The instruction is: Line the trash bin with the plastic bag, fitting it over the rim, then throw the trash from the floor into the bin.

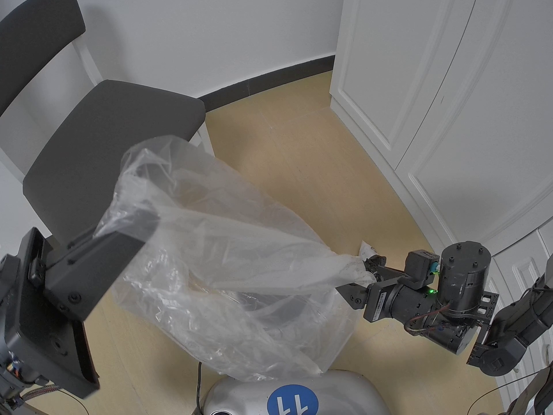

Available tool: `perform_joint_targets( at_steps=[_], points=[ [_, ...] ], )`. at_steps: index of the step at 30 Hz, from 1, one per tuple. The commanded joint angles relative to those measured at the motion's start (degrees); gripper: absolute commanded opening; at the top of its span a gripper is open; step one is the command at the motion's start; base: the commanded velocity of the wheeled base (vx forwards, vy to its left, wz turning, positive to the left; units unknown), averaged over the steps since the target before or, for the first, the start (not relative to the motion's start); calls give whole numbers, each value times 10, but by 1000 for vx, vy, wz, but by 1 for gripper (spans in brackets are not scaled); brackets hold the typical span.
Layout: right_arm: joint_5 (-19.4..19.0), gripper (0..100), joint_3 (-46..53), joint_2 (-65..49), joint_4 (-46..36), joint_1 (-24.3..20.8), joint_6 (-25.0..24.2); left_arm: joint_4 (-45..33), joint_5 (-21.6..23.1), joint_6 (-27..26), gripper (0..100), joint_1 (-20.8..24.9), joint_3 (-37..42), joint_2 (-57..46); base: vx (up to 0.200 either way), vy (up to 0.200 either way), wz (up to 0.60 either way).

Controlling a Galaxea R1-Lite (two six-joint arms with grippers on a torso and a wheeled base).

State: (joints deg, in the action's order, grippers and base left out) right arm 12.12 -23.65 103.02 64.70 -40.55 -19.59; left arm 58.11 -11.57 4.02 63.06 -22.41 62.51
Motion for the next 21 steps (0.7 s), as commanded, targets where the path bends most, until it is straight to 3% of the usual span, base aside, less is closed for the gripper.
perform_joint_targets(
  at_steps=[1, 6, 14, 21],
  points=[
    [0, 100, 7, 27, 32, 6, 0, 16, 0, 1, 0, 0, 1, 2, 0, 0, 0],
    [0, 100, 12, 50, 71, 8, -2, 19, 0, 1, 0, 0, -1, 1, 0, 0, 0],
    [0, 100, 40, 108, 201, 7, -3, 20, 0, 5, 0, 0, -2, 0, 0, 0, 0],
    [-7, 100, 43, 97, 215, -2, -5, 20, 0, 5, 0, 0, -2, -1, 0, 0, 0]
  ],
)
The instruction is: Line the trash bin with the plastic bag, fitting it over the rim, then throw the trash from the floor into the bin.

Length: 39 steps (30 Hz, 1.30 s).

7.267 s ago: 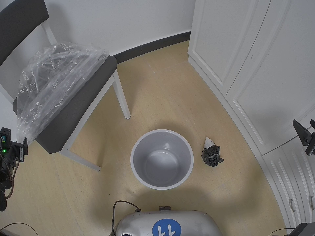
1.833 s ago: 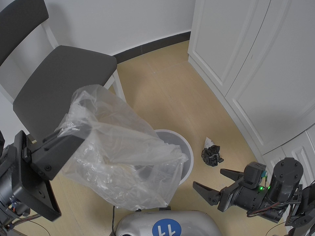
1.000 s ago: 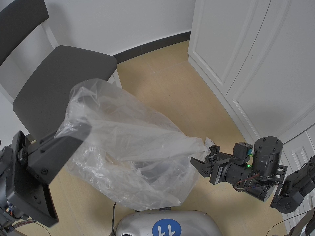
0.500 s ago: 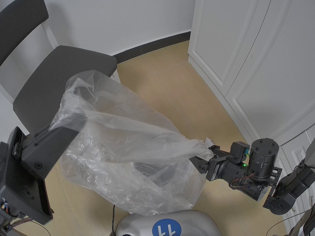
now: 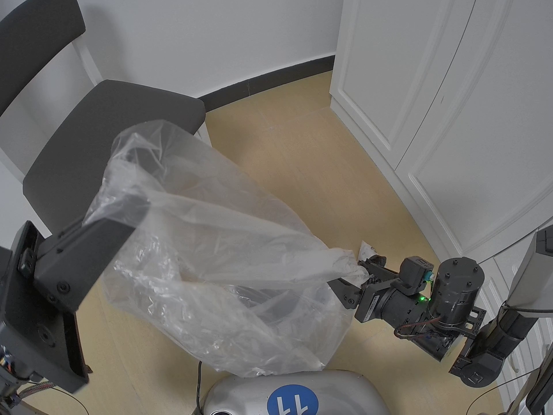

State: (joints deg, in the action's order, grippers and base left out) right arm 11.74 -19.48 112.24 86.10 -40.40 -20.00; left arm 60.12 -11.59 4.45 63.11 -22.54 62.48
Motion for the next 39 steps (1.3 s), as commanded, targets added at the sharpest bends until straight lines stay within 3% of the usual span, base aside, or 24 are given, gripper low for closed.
perform_joint_targets(
  at_steps=[1, 6, 15, 30, 31, 39],
  points=[
    [-10, 100, 2, 7, 1, -6, -3, 0, 0, 0, 0, -1, 0, -1, 0, 0, 0],
    [-33, 100, 4, 1, 2, -11, -38, 0, 0, 0, 0, 0, 0, -3, 0, 0, 0],
    [-59, 100, 14, 3, 2, -13, -45, 0, 0, -1, 0, 0, 0, -5, 0, 0, 0],
    [-64, 100, 15, 2, 4, -13, -57, 4, 0, -1, 0, 0, 1, -4, 0, 0, 0],
    [-63, 0, 16, 2, 5, -13, -57, 5, 0, -1, 0, 0, 1, -4, 0, 0, 0],
    [-59, 0, 21, 13, 39, -12, -53, 4, 0, -1, 0, 0, 3, -4, 0, 0, 0]
  ],
)
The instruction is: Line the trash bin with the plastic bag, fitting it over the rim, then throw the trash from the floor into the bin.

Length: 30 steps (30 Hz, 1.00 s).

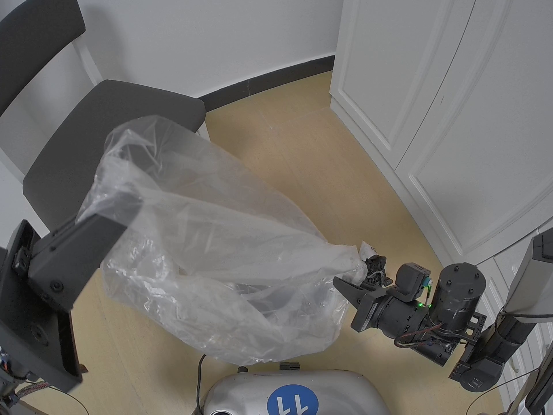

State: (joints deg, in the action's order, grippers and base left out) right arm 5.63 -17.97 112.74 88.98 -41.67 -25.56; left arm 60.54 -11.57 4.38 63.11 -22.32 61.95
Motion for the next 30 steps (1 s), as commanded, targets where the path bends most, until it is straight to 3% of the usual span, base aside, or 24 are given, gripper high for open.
perform_joint_targets(
  at_steps=[1, 13, 15, 20, 21, 24, 30],
  points=[
    [4, 0, 9, 8, 10, 1, 6, 0, 0, 0, 0, 0, 1, 1, 0, 0, 0],
    [6, 0, 23, -40, 9, 11, 71, -2, 0, 1, 0, 0, 11, 10, 0, 0, 0],
    [7, 0, 17, -72, -30, 11, 78, -4, 0, 1, 0, 0, 11, 11, 0, 0, 0],
    [12, 0, -53, -256, -300, 11, 76, -12, 1, 2, 0, -1, 16, 14, 0, 0, 0],
    [13, 0, -57, -263, -312, 11, 76, -13, 1, 2, 0, -1, 16, 16, 0, 0, 0],
    [40, 0, -103, -336, -456, 10, 76, -24, -1, 2, 0, -2, 25, 41, 0, 0, 0],
    [86, 0, -119, -368, -506, 10, 85, -54, -3, 3, 0, -14, 29, 79, 0, 0, 0]
  ],
)
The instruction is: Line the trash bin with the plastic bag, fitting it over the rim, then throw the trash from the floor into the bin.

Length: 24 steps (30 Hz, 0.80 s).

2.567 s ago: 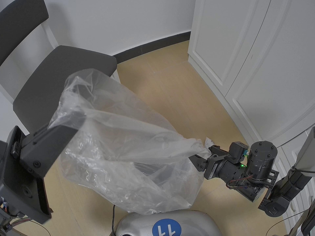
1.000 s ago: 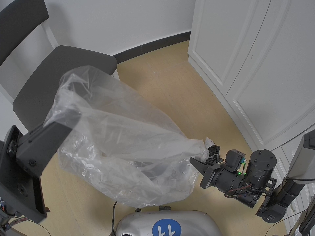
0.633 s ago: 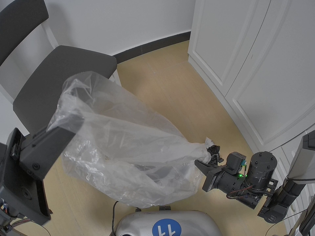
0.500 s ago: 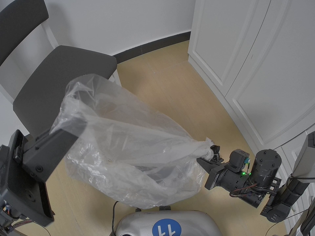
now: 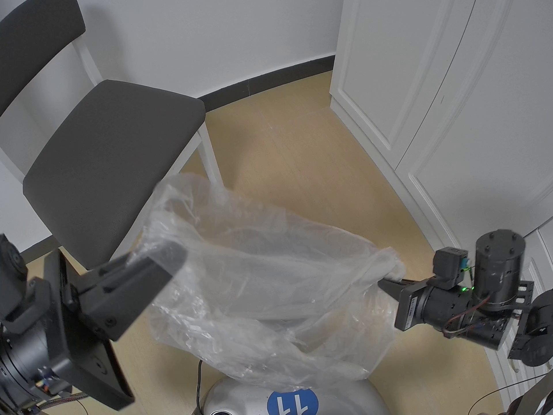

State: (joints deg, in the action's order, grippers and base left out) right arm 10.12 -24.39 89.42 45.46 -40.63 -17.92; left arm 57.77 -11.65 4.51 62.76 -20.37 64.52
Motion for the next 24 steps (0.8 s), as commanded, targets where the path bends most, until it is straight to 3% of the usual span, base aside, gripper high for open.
perform_joint_targets(
  at_steps=[1, 8, 12, 19, 24],
  points=[
    [42, 0, -55, -137, -71, -1, 10, -28, -2, 1, 0, -11, 9, 53, 0, 0, 0],
    [60, 0, -39, -165, -77, 18, 75, -61, 1, -1, 0, -57, 20, 62, 0, 0, 0],
    [79, 0, -39, -160, -77, 25, 81, -99, 9, -2, 0, -106, 13, 71, 0, 0, 0],
    [83, 0, -35, -156, -77, 47, 99, -100, 57, -1, 0, -178, 9, 76, 0, 0, 0],
    [82, 0, -28, -160, -74, 66, 114, -97, 60, -6, 0, -227, 2, 92, 0, 0, 0]
  ],
)
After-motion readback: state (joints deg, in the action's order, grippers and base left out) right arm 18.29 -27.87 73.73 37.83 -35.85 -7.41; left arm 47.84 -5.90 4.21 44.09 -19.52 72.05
